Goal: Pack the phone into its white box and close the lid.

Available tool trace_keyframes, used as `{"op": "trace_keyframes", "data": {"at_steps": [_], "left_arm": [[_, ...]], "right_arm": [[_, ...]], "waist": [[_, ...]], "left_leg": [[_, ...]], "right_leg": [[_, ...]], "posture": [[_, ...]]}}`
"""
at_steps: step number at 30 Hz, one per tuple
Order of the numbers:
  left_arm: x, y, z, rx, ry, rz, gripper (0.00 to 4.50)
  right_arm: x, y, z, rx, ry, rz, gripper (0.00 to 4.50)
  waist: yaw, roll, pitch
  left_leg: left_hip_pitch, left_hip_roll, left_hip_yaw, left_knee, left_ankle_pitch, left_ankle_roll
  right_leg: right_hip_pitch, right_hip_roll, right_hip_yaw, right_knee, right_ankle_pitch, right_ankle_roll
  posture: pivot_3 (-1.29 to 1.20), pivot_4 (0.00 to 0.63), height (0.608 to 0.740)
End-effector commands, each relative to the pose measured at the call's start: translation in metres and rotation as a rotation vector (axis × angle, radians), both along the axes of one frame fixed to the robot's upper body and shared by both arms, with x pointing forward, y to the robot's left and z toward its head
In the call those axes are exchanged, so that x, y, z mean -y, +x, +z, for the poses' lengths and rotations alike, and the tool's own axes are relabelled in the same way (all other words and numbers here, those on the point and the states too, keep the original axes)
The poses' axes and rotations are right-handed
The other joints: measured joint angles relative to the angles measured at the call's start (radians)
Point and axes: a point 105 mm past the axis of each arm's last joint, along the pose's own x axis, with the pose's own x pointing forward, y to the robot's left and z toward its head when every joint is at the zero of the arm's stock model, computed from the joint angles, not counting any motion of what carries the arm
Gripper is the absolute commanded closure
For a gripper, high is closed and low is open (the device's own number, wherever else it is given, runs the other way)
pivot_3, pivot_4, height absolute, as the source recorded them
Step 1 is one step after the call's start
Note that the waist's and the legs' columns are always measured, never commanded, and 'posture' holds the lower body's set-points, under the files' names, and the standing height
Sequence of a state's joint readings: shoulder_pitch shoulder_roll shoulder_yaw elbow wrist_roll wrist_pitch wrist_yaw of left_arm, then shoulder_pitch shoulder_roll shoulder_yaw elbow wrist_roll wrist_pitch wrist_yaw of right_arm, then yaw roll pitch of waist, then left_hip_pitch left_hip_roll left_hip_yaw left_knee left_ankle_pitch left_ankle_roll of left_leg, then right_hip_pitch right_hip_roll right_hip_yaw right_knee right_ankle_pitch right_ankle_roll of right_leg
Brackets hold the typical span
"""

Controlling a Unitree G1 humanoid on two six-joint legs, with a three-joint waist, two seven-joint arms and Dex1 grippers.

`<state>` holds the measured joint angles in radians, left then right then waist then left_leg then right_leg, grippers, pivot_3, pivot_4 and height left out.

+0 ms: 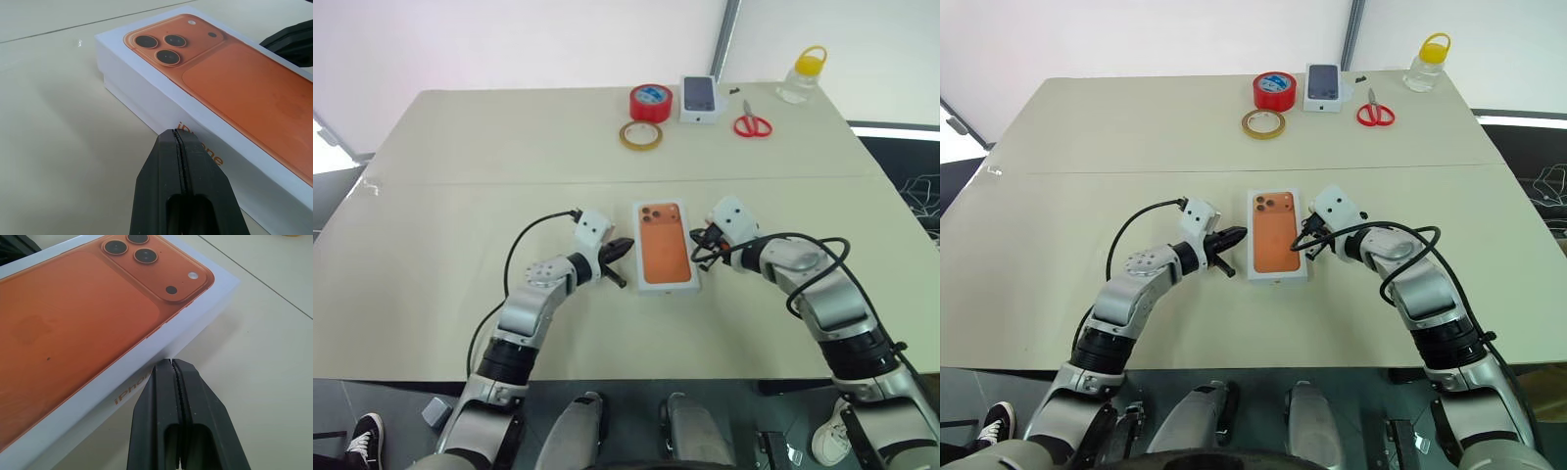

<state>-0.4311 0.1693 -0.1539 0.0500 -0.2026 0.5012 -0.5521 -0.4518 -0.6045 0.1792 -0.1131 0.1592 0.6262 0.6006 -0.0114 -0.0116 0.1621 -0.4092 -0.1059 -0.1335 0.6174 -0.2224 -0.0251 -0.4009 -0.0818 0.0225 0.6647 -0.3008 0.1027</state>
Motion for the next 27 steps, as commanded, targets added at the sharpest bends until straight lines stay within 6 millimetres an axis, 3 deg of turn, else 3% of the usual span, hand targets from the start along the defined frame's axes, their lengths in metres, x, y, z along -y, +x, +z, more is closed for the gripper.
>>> {"op": "trace_keyframes", "data": {"at_steps": [1, 14, 18, 22, 27], "left_arm": [[0.016, -0.005, 0.013, 0.027, -0.027, -0.057, 4.50], [0.006, 0.001, 0.011, 0.035, -0.024, 0.002, 4.50], [-0.006, 0.005, 0.012, 0.053, -0.009, 0.041, 4.50], [-0.014, 0.019, 0.038, 0.115, -0.082, 0.095, 4.50], [-0.001, 0.033, 0.054, 0.146, -0.111, 0.064, 4.50]], "right_arm": [[-0.010, -0.003, 0.013, 0.055, 0.015, 0.050, 4.46], [-0.013, 0.000, -0.010, 0.009, -0.062, 0.036, 4.46], [0.000, 0.009, 0.003, 0.051, -0.067, -0.005, 4.46], [0.017, 0.024, 0.028, 0.121, -0.035, -0.057, 4.46], [0.001, 0.030, 0.039, 0.149, 0.026, -0.014, 4.46]], "waist": [[0.000, 0.000, 0.000], [-0.001, 0.000, 0.000], [-0.002, 0.000, 0.000], [-0.001, 0.000, 0.000], [-0.001, 0.000, 0.000]], "left_leg": [[0.000, 0.000, 0.000, 0.000, 0.000, 0.000], [0.000, 0.000, 0.000, 0.001, 0.001, -0.001], [0.000, 0.000, 0.000, 0.001, 0.001, -0.001], [0.000, 0.000, 0.000, 0.001, 0.001, -0.001], [0.000, 0.000, 0.000, 0.002, 0.001, -0.002]], "right_leg": [[0.000, 0.000, 0.000, 0.000, 0.000, 0.000], [0.000, 0.000, 0.000, 0.000, 0.000, 0.000], [0.000, 0.000, 0.000, 0.001, 0.000, 0.000], [0.000, 0.000, 0.000, 0.001, 0.000, 0.000], [0.000, 0.000, -0.001, 0.001, 0.000, 0.000]], "posture": [[0.00, 0.150, 0.740], [0.00, 0.150, 0.740], [0.00, 0.150, 0.740], [0.00, 0.150, 0.740], [0.00, 0.150, 0.740]]}}
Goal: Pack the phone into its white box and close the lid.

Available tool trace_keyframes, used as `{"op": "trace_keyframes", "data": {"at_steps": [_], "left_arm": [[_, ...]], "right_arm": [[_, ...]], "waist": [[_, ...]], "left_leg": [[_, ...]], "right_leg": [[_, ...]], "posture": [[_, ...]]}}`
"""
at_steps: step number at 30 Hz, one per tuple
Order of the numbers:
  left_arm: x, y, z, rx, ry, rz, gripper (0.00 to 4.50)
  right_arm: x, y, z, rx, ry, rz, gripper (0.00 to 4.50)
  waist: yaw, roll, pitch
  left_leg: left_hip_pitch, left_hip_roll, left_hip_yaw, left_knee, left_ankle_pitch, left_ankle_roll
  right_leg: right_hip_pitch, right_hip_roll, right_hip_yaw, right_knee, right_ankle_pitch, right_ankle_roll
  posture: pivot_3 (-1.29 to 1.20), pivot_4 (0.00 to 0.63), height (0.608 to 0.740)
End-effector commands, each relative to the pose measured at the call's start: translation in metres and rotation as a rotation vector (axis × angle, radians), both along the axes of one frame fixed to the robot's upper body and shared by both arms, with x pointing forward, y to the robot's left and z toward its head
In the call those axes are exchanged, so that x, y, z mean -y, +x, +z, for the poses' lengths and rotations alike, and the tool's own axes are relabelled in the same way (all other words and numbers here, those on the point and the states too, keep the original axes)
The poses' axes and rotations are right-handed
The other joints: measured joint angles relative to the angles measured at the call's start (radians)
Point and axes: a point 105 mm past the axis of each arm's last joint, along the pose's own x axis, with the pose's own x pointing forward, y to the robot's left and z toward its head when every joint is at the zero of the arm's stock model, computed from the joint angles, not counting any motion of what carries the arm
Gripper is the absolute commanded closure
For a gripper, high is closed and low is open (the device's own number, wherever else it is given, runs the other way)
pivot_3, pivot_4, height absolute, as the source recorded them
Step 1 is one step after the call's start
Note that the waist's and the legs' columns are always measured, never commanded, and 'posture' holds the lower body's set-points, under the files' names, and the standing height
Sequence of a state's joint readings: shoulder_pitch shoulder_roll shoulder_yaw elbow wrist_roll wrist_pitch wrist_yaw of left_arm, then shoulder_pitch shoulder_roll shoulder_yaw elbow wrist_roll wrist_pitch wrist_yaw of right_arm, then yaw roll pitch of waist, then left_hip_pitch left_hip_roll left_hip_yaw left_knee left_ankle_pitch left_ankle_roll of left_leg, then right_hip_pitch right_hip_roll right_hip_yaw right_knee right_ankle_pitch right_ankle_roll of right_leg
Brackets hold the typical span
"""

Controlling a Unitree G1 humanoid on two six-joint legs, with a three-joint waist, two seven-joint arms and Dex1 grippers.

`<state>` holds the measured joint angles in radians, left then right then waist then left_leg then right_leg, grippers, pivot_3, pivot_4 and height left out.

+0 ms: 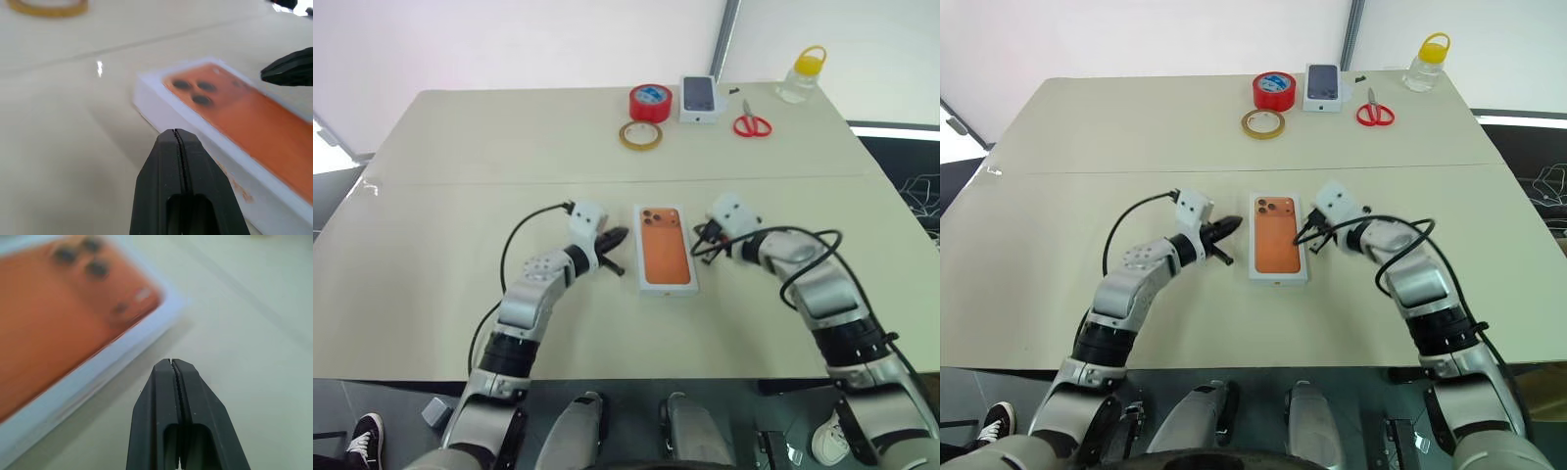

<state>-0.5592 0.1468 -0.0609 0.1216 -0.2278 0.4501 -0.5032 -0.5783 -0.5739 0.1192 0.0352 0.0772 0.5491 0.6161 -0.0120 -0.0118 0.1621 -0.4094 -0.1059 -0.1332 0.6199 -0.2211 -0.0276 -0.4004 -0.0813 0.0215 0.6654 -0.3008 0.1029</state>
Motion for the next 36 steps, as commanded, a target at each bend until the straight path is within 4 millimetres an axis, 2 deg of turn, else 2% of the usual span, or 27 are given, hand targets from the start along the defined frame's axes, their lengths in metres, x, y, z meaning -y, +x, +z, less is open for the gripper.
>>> {"op": "trace_keyframes", "data": {"at_steps": [1, 5, 7, 9, 12, 14, 18, 21, 23, 26, 29, 31, 33, 34, 36], "left_arm": [[0.012, 0.006, 0.011, 0.039, -0.020, -0.033, 4.50], [0.019, 0.008, -0.014, -0.011, 0.056, -0.047, 4.50], [0.018, 0.001, -0.032, -0.050, 0.102, -0.060, 4.50], [0.016, -0.004, -0.043, -0.069, 0.122, -0.062, 4.50], [0.011, -0.021, -0.058, -0.097, 0.165, -0.096, 4.50], [0.012, -0.033, -0.057, -0.096, 0.149, -0.147, 4.50], [0.011, -0.058, -0.058, -0.108, 0.132, -0.250, 4.50], [0.004, -0.065, -0.055, -0.173, 0.058, -0.257, 4.50], [-0.002, -0.065, -0.045, -0.167, 0.018, -0.247, 4.50], [-0.019, -0.060, -0.023, -0.114, -0.022, -0.221, 3.59], [-0.048, -0.052, 0.002, -0.013, -0.010, -0.150, 2.13], [-0.072, -0.051, 0.014, 0.029, 0.023, -0.119, 1.15], [-0.086, -0.050, 0.015, 0.036, 0.064, -0.093, 0.21], [-0.097, -0.050, 0.013, 0.033, 0.090, -0.068, 0.00], [-0.114, -0.052, 0.013, 0.045, 0.109, -0.038, 0.00]], "right_arm": [[-0.018, 0.000, 0.009, 0.037, 0.038, 0.066, 4.46], [-0.031, -0.001, -0.003, 0.013, 0.020, 0.087, 4.46], [-0.039, -0.004, -0.010, -0.010, 0.026, 0.087, 4.46], [-0.046, -0.009, -0.015, -0.033, 0.045, 0.089, 4.46], [-0.046, -0.033, -0.050, -0.108, -0.096, 0.154, 4.46], [-0.044, -0.050, -0.058, -0.182, -0.076, 0.207, 4.46], [-0.040, -0.077, -0.056, -0.277, -0.040, 0.312, 4.46], [-0.035, -0.084, -0.051, -0.294, -0.038, 0.349, 4.46], [-0.034, -0.079, -0.043, -0.276, -0.006, 0.335, 4.46], [-0.039, -0.067, -0.024, -0.266, 0.136, 0.321, 4.50], [-0.033, -0.051, -0.007, -0.206, 0.204, 0.283, 3.64], [-0.025, -0.043, -0.002, -0.175, 0.182, 0.267, 2.68], [-0.018, -0.037, 0.002, -0.158, 0.183, 0.252, 1.71], [-0.011, -0.033, 0.006, -0.135, 0.183, 0.235, 1.21], [0.000, -0.026, 0.013, -0.079, 0.179, 0.213, 0.17]], "waist": [[0.000, 0.000, 0.000], [-0.005, 0.000, 0.000], [-0.007, 0.000, 0.000], [-0.003, 0.000, 0.000], [-0.002, 0.000, -0.003], [-0.001, 0.001, -0.005], [-0.002, 0.000, -0.005], [-0.002, 0.000, -0.005], [-0.002, 0.000, -0.005], [-0.006, -0.002, -0.004], [-0.006, -0.001, -0.003], [-0.004, -0.001, -0.003], [-0.002, -0.001, -0.003], [0.000, -0.001, -0.003], [0.002, -0.001, -0.003]], "left_leg": [[0.000, 0.000, 0.000, 0.000, 0.000, 0.000], [0.000, 0.000, 0.001, 0.002, 0.000, 0.000], [0.000, 0.000, 0.001, 0.003, 0.000, 0.000], [0.000, 0.000, 0.000, 0.002, 0.000, 0.000], [0.000, 0.000, 0.000, 0.003, 0.000, 0.000], [0.001, 0.000, 0.000, 0.003, -0.001, 0.002], [0.003, 0.000, -0.001, 0.003, -0.003, 0.005], [0.003, 0.000, -0.001, 0.003, -0.004, 0.006], [0.003, 0.000, -0.001, 0.003, -0.004, 0.007], [0.003, 0.001, -0.001, 0.003, -0.004, 0.007], [0.002, 0.001, -0.001, 0.003, -0.004, 0.006], [0.001, 0.001, -0.001, 0.003, -0.004, 0.006], [0.001, 0.001, -0.001, 0.003, -0.004, 0.006], [0.001, 0.001, -0.001, 0.002, -0.004, 0.006], [0.001, 0.000, 0.000, 0.002, -0.004, 0.006]], "right_leg": [[0.000, 0.000, 0.000, 0.000, 0.000, 0.000], [0.000, 0.000, 0.000, 0.000, 0.000, 0.000], [0.000, 0.000, 0.000, 0.001, 0.000, 0.000], [0.000, 0.000, 0.001, 0.001, 0.000, 0.000], [0.001, 0.000, 0.001, 0.001, 0.000, 0.000], [0.003, 0.000, 0.001, 0.000, 0.000, 0.001], [0.006, 0.000, 0.000, -0.001, 0.000, 0.001], [0.006, 0.000, 0.000, -0.001, -0.001, 0.000], [0.006, 0.000, 0.000, -0.001, -0.001, 0.001], [0.005, 0.000, 0.000, -0.001, -0.001, 0.001], [0.004, 0.000, 0.001, 0.000, 0.000, 0.000], [0.003, 0.000, 0.001, 0.000, 0.000, 0.000], [0.003, 0.000, 0.001, -0.001, 0.000, 0.000], [0.003, 0.000, 0.001, -0.001, 0.000, 0.000], [0.003, -0.001, 0.001, -0.002, 0.000, 0.000]], "posture": [[0.00, 0.150, 0.740], [0.00, 0.150, 0.740], [0.00, 0.150, 0.740], [0.00, 0.150, 0.740], [0.00, 0.150, 0.740], [0.00, 0.150, 0.740], [0.00, 0.150, 0.740], [0.00, 0.150, 0.740], [0.00, 0.150, 0.740], [0.00, 0.150, 0.740], [0.00, 0.150, 0.740], [0.00, 0.150, 0.740], [0.00, 0.150, 0.740], [0.00, 0.150, 0.740], [0.00, 0.150, 0.740]]}}
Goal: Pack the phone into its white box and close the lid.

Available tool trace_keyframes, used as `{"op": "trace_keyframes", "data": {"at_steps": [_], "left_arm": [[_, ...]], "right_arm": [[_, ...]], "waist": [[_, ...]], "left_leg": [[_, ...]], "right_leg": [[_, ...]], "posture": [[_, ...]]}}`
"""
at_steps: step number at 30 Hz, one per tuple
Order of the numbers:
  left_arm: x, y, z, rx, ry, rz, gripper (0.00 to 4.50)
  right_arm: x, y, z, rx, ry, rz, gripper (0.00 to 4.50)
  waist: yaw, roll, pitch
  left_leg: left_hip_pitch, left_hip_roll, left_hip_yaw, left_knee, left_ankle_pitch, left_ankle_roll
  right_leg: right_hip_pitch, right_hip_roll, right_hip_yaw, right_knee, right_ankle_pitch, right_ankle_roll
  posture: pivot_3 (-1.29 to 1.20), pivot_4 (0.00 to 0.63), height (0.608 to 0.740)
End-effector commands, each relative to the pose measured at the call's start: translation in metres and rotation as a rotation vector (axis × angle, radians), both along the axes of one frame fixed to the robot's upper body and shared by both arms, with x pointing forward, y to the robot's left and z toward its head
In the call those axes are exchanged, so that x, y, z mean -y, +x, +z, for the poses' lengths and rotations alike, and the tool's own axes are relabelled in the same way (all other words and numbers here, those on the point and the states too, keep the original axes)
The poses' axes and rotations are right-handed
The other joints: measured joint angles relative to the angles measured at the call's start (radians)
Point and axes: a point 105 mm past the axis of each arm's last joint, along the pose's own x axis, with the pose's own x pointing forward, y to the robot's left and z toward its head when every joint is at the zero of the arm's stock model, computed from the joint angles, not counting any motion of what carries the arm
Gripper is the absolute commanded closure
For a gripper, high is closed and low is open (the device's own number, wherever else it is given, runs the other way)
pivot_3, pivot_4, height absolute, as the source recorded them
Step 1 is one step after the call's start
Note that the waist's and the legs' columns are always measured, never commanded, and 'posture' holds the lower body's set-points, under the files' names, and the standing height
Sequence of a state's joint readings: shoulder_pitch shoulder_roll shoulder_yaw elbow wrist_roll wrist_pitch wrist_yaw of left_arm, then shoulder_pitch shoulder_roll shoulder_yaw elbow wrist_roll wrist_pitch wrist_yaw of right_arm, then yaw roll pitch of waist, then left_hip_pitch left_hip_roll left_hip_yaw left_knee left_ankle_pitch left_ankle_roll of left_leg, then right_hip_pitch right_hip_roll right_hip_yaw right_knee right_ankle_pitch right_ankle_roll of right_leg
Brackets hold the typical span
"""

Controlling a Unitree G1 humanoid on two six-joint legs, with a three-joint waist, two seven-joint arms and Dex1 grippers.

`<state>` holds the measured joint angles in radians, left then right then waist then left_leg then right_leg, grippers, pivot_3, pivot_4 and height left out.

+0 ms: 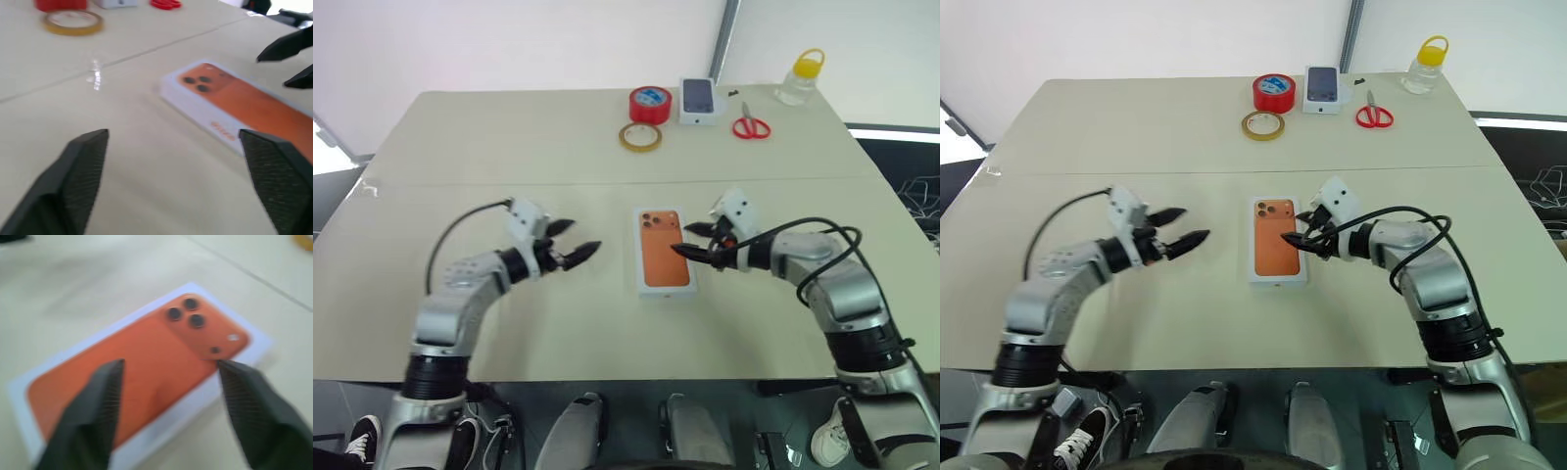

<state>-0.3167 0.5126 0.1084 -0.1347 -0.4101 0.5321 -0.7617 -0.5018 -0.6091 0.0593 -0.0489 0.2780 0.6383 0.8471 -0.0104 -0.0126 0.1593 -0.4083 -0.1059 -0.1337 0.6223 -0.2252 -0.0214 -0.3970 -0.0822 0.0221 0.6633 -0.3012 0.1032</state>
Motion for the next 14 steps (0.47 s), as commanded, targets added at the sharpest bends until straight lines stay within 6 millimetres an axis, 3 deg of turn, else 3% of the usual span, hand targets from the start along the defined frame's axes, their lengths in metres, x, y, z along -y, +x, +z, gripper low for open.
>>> {"op": "trace_keyframes", "data": {"at_steps": [1, 6, 9, 14], "left_arm": [[-0.022, -0.006, 0.009, 0.059, 0.014, 0.026, 0.00], [-0.049, -0.019, 0.002, 0.039, 0.043, 0.076, 0.00], [-0.066, -0.031, -0.003, 0.011, 0.055, 0.120, 0.00], [-0.082, -0.044, -0.011, -0.041, 0.094, 0.152, 0.00]], "right_arm": [[0.018, 0.010, 0.026, 0.118, 0.027, -0.031, 0.07], [0.043, 0.014, 0.029, 0.206, -0.076, -0.090, 0.07], [0.052, 0.002, 0.024, 0.181, -0.073, -0.043, 0.07], [0.066, -0.002, 0.012, 0.201, -0.096, -0.031, 0.07]], "waist": [[0.000, 0.000, 0.000], [-0.003, 0.001, 0.001], [-0.003, 0.001, 0.001], [-0.003, 0.001, 0.001]], "left_leg": [[0.000, 0.000, 0.000, 0.000, 0.000, 0.000], [0.000, 0.000, 0.000, -0.001, 0.000, 0.000], [0.000, 0.001, 0.000, -0.001, 0.000, 0.000], [0.000, 0.001, 0.000, -0.002, 0.000, 0.000]], "right_leg": [[0.000, 0.000, 0.000, 0.000, 0.000, 0.000], [-0.001, 0.000, 0.000, 0.000, 0.000, 0.000], [-0.001, 0.000, 0.000, 0.000, 0.000, 0.000], [-0.001, 0.000, 0.000, 0.000, 0.000, 0.000]], "posture": [[0.00, 0.150, 0.740], [0.00, 0.150, 0.740], [0.00, 0.150, 0.740], [0.00, 0.150, 0.740]]}}
